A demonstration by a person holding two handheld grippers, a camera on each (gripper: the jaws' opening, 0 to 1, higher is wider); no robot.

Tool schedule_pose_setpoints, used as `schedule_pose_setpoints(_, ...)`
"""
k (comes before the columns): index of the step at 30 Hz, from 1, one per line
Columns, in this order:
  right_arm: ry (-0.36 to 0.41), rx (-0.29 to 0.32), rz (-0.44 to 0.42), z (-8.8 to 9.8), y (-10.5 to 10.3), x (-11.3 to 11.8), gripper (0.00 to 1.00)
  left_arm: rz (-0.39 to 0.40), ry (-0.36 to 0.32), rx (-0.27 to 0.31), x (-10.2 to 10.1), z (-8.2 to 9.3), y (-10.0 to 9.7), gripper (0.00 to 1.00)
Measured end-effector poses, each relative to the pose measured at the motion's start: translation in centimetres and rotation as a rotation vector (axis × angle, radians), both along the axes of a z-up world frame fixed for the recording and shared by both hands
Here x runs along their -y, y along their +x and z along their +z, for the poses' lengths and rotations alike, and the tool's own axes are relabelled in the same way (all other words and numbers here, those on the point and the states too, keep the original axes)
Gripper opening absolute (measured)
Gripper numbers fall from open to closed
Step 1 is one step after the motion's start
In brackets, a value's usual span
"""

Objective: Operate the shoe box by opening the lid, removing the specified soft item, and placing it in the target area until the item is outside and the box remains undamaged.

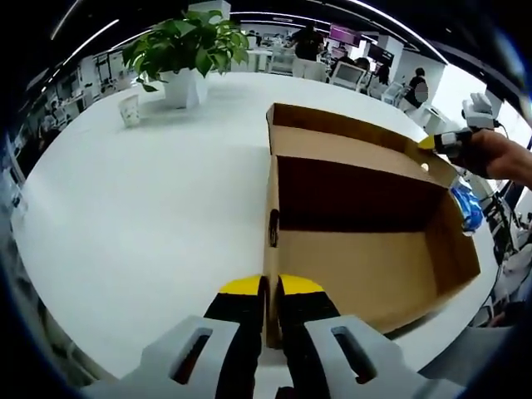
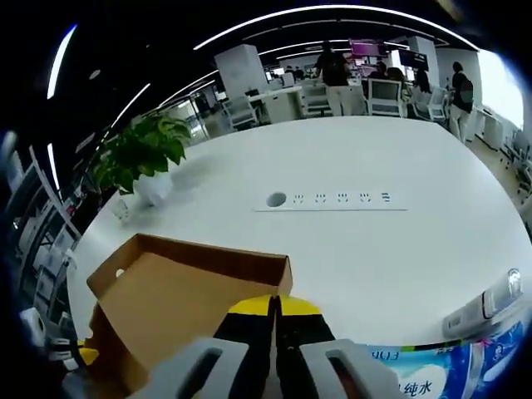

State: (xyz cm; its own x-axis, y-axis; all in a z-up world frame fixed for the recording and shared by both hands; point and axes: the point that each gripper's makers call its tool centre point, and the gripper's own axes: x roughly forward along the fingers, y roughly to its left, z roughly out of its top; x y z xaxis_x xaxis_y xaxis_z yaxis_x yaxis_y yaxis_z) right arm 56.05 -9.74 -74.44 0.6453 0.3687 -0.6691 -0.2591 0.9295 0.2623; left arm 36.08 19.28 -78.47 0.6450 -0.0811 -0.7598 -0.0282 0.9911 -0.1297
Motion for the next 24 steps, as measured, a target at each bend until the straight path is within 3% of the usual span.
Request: schedule_pose_setpoints(24, 0.024, 0.082, 0.033, 3.6, -0.4, 0.1, 0.00, 0.014, -0.012, -0.002, 0.0, -0.2, 0.3, 0.03)
